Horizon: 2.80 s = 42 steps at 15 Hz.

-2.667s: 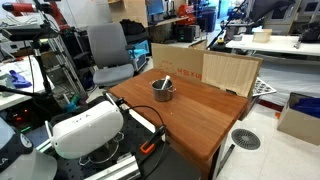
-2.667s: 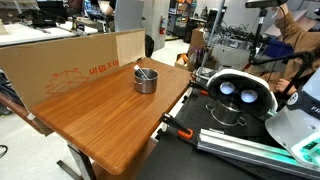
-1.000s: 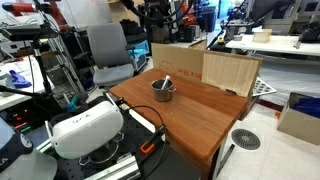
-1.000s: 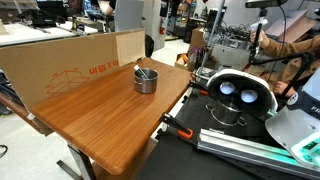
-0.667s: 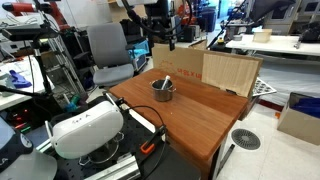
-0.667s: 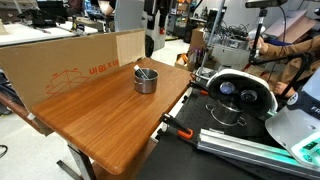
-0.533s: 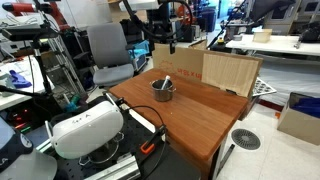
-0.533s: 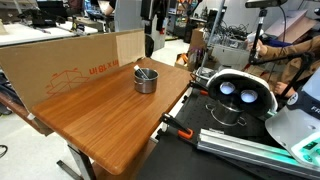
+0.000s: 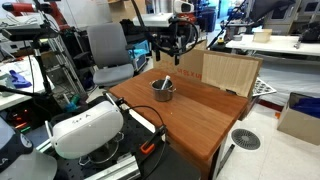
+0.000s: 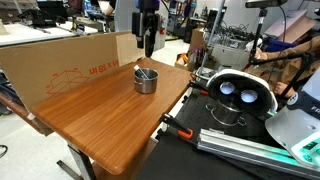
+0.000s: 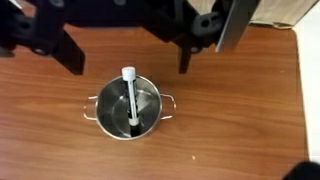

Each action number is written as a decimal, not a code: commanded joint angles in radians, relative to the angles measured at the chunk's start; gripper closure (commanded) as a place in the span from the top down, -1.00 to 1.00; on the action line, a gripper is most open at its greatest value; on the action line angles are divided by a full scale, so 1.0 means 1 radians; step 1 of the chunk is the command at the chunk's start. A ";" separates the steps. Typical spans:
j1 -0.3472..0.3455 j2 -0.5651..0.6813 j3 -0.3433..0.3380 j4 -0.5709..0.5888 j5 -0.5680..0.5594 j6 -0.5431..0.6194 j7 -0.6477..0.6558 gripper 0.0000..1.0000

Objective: Pick up the pen from the silver pot and put it on the table

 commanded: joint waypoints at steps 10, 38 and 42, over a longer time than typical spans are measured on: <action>0.003 0.205 0.026 0.129 -0.023 0.003 0.064 1.00; 0.013 0.259 0.035 0.212 -0.021 -0.040 0.129 -0.89; 0.003 0.162 0.034 0.176 -0.013 -0.041 0.115 -0.89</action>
